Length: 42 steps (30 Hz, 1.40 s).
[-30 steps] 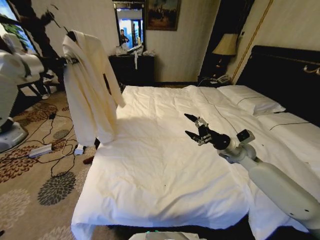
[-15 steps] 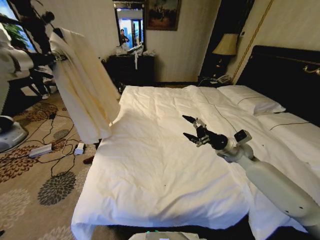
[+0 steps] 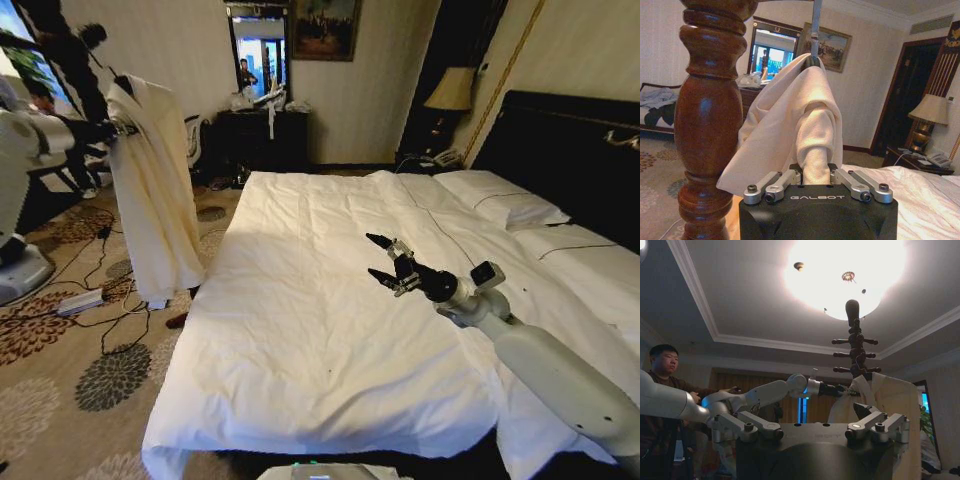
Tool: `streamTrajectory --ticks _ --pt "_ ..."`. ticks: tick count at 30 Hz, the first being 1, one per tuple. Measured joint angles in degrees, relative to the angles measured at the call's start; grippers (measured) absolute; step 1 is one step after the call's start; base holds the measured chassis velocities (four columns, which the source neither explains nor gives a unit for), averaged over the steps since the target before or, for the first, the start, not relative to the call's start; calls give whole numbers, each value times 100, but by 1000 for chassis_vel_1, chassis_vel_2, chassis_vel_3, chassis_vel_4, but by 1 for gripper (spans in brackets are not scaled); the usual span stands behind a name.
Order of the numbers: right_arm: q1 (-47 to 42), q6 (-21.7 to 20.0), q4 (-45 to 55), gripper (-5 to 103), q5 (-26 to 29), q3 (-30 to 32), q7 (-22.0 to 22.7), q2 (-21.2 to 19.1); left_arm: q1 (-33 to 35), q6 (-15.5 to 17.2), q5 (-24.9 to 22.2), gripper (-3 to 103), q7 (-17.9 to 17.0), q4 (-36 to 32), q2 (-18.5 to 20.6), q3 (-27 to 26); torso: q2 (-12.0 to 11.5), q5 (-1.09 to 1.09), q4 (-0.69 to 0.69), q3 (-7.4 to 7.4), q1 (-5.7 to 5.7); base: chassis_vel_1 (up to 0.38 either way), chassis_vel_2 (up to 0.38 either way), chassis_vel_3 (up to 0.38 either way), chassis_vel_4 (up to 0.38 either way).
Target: Pick up the clothes from the bed and hang them on the clothes hanger.
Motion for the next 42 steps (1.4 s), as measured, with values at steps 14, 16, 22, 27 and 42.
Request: streamTrajectory --ticks 14,16,22,27,42 --pt "-88 3 27 100 3 51 -31 -55 111 -180 193 18 134 43 -27 30 2 -1 0 -1 0 0 0 0 0" --pt "-69 3 18 100 2 35 -33 -42 122 -234 192 18 134 31 -28 21 1 -2 0 0 0 0 0 0 0" --pt "5 3 -16 100 1 -21 -37 12 133 -548 176 31 140 -120 37 -22 1 -4 4 1 0 0 0 0 0" --pt "3 3 -22 100 0 -24 -48 26 220 -774 176 53 134 -470 154 -160 1 -2 -2 1 0 0 0 0 0" --pt "-125 -3 126 100 190 31 -13 29 1674 -1107 52 100 239 -2484 1443 -1536 0 -3 3 0 0 0 0 0 0"
